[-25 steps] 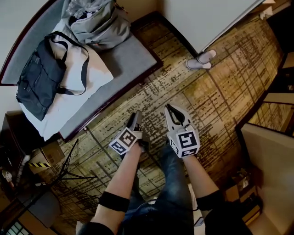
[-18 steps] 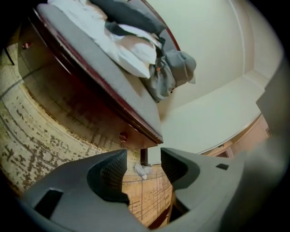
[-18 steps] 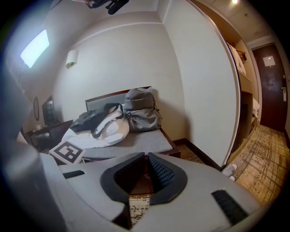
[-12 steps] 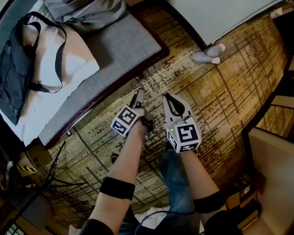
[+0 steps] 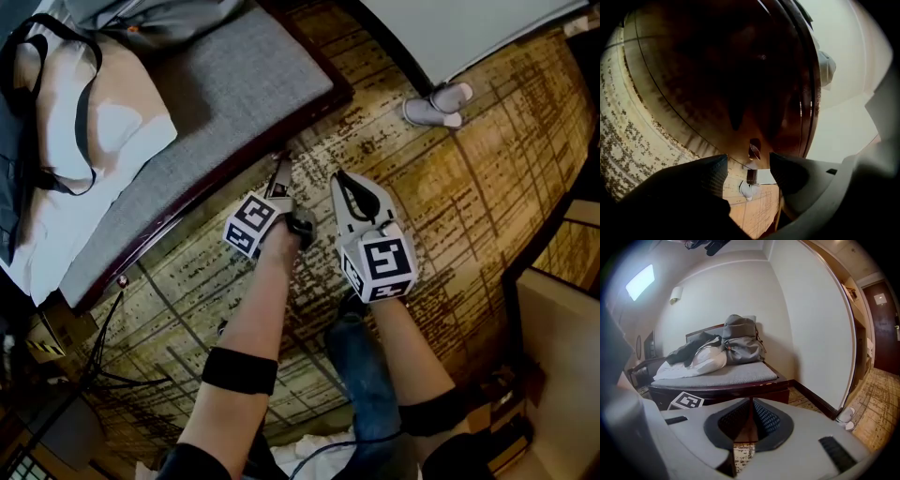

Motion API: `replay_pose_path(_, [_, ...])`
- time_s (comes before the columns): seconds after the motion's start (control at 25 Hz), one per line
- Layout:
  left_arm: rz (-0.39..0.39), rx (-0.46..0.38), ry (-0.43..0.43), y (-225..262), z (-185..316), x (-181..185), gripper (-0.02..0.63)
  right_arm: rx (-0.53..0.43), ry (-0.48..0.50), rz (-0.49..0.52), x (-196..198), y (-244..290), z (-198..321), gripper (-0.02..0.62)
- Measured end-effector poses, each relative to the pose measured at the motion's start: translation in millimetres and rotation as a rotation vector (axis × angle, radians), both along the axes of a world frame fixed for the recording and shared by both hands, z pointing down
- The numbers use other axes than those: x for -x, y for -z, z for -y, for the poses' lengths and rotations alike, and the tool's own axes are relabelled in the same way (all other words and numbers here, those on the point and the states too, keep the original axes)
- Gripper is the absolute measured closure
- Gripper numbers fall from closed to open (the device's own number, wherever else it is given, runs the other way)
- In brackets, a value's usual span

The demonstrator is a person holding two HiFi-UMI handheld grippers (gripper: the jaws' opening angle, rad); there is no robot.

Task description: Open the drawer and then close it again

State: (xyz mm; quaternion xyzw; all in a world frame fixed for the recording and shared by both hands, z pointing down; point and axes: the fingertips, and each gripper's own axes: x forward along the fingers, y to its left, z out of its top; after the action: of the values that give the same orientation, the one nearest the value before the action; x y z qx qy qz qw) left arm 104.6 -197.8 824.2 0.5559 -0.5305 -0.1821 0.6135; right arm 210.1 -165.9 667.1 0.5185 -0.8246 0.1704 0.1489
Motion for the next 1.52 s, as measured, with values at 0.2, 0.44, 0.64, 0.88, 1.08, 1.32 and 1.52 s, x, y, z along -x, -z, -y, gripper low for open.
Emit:
replay_pose_path(0.2, [-0.015,0.0,0.019,-9.5,12.0,1.4,0.327,0.003,0.004,0.016,1.2,-9.9,13.7,0.572])
replay_pose_path(0.44, [-0.083,-0.048,0.019,-11.6,16.9,1.7,0.33,0.001,0.01,0.016,1.9,-15.6,22.2,0.572])
replay_pose_path(0.64, [-0.122,-0.103,-0.005,-10.1,20.1,-0.8,0.341,0.014,0.001,0.009,-5.6,-25.8,22.3,0.572])
replay_pose_path(0.88, [-0.137,-0.186,-0.004,-6.2,24.0,-0.5,0.39,0.023,0.0,-0.002,-8.7,-36.7,23.0,0.572])
replay_pose_path(1.08, [-0.137,-0.217,0.012,-9.2,24.4,0.9,0.393,0.029,-0.013,-0.003,-13.2,-45.3,23.5,0.572])
replay_pose_path(1.32, [-0.147,-0.251,0.01,-9.5,25.9,0.9,0.393,0.037,-0.016,-0.001,-13.0,-50.4,23.1,0.572])
replay_pose_path(1.52, [-0.148,-0.248,0.016,-7.2,26.3,-1.8,0.481,0.037,-0.027,-0.005,-15.7,-53.1,22.4,0.572])
